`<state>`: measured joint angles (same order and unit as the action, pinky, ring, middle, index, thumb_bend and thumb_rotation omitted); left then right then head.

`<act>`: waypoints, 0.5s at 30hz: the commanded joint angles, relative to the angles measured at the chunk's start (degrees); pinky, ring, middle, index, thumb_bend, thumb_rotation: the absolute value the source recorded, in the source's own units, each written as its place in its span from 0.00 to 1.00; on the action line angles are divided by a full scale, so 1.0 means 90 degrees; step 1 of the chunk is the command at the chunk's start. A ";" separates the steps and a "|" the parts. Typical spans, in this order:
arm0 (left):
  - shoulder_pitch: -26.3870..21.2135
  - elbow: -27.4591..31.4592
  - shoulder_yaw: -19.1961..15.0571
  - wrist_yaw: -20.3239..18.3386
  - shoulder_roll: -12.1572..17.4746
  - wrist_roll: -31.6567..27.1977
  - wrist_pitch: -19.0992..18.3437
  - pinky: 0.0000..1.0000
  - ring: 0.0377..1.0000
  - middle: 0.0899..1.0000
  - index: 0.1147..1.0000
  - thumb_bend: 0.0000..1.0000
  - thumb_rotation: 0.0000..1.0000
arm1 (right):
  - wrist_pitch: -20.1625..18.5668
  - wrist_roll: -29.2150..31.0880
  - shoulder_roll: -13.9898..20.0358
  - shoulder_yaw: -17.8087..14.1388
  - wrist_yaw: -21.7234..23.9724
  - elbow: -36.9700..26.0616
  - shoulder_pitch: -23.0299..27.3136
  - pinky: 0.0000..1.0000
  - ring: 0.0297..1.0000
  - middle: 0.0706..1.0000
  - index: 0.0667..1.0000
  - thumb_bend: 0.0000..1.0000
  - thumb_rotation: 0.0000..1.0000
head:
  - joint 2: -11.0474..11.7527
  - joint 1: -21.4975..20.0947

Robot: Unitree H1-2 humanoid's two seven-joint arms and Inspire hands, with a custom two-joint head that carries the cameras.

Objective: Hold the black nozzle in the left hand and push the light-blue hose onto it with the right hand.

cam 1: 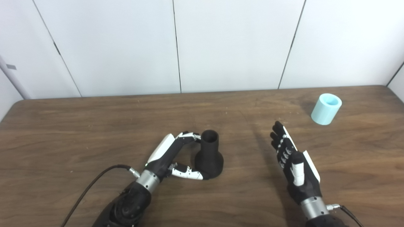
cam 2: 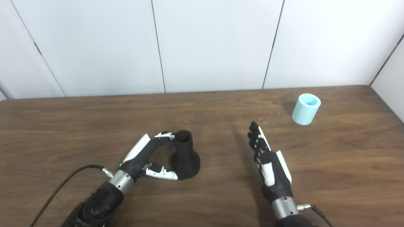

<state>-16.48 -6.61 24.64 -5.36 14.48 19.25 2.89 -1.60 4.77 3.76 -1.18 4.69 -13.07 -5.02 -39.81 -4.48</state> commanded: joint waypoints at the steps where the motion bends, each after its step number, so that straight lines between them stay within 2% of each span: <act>1: 0.0256 -0.0348 0.0207 -0.0460 0.0103 0.0331 -0.0380 1.00 0.88 0.73 0.42 0.52 0.07 | 0.0245 0.0067 0.0036 -0.0041 0.0026 -0.0092 0.0160 1.00 1.00 1.00 1.00 0.76 1.00 | 0.0007 -0.0033; 6: 0.0270 -0.0372 0.0184 -0.0436 0.0131 0.0335 -0.0353 1.00 0.88 0.73 0.42 0.52 0.07 | 0.0314 0.0050 -0.0002 0.0003 0.0023 -0.0011 0.0157 1.00 1.00 1.00 1.00 0.77 1.00 | 0.0083 -0.0173; 7: 0.0282 -0.0404 0.0180 -0.0428 0.0148 0.0330 -0.0312 1.00 0.88 0.73 0.42 0.52 0.07 | 0.0339 0.0024 -0.0031 0.0030 0.0015 0.0012 0.0150 1.00 1.00 1.00 1.00 0.77 1.00 | 0.0211 -0.0389; 11: 0.0309 -0.0547 0.0166 -0.0394 0.0216 0.0334 -0.0154 1.00 0.88 0.73 0.42 0.52 0.07 | 0.0411 -0.0058 -0.0122 0.0119 -0.0013 0.0074 0.0122 1.00 1.00 1.00 1.00 0.76 1.00 | 0.0326 -0.0623; 12: 0.0315 -0.0613 0.0149 -0.0389 0.0254 0.0321 -0.0072 1.00 0.88 0.73 0.42 0.52 0.07 | 0.0448 -0.0094 -0.0161 0.0153 -0.0026 0.0113 0.0110 1.00 1.00 1.00 1.00 0.76 1.00 | 0.0446 -0.0866; 15: 0.0316 -0.0831 0.0080 -0.0389 0.0347 0.0275 0.0189 1.00 0.88 0.73 0.42 0.52 0.07 | 0.0563 -0.0185 -0.0271 0.0235 -0.0064 0.0232 0.0082 1.00 1.00 1.00 1.00 0.76 1.00 | 0.0591 -0.1132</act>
<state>-16.72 -9.44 24.16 -5.31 14.77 18.94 7.29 0.45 3.39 1.98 0.59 4.47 -10.65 -5.05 -34.64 -14.31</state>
